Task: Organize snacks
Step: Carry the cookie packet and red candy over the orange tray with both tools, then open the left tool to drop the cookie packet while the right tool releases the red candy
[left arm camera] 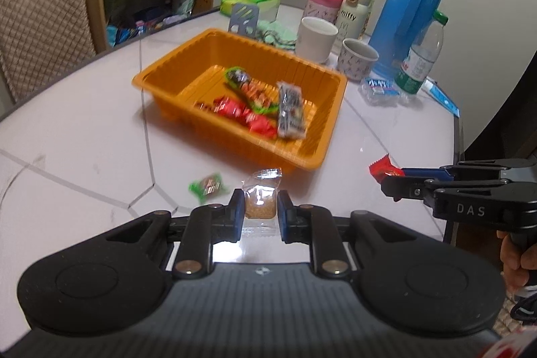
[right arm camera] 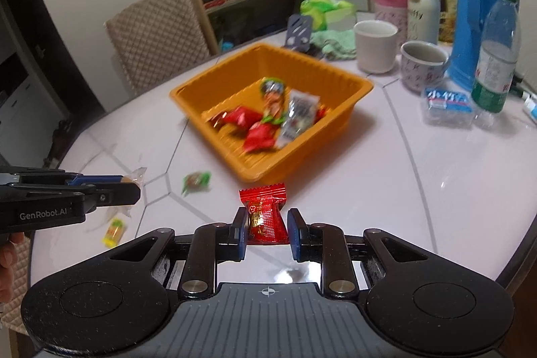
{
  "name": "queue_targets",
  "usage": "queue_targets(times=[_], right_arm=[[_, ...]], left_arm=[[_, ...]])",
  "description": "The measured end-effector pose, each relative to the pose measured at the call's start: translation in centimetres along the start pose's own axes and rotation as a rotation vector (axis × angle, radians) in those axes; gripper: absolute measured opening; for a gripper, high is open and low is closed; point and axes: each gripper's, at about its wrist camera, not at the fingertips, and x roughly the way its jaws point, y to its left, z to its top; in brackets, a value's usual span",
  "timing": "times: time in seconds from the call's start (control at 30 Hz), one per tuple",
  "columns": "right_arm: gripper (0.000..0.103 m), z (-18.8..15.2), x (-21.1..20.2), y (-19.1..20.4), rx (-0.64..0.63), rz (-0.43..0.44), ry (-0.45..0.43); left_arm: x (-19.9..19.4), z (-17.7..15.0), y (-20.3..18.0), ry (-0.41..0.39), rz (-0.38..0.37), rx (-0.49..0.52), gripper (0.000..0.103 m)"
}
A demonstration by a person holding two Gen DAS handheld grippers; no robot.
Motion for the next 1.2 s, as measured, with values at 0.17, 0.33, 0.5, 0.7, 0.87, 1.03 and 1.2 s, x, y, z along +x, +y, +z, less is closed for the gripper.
queue_targets(times=[0.17,0.33,0.5,0.7,0.87,1.03,1.2], right_arm=[[0.025,2.9,1.1,-2.0,0.011,0.007,-0.035],[0.025,5.7,2.8,-3.4,0.008,0.007,-0.059],[0.025,7.9,5.0,-4.2,-0.001,0.003,-0.071],[0.025,9.9,8.0,-5.3,0.016,0.002,-0.081],[0.025,10.6,10.2,-6.1,0.027,-0.007,-0.073],[0.025,10.8,11.6,-6.7,0.043,-0.019,-0.090],[0.025,11.0,12.2,-7.3,0.066,-0.008,-0.098]], left_arm=[[2.3,3.2,-0.5,-0.021,0.004,0.008,0.018],[4.7,6.0,-0.6,-0.029,0.019,0.014,0.018],[7.0,7.7,-0.6,-0.021,0.027,0.014,0.018],[9.6,9.0,-0.2,-0.001,0.041,0.010,0.018],[11.1,9.6,0.4,0.013,0.048,0.009,0.018],[12.2,9.8,0.9,0.028,0.050,0.002,0.018],[12.9,9.8,1.1,0.043,0.044,-0.002,0.018]])
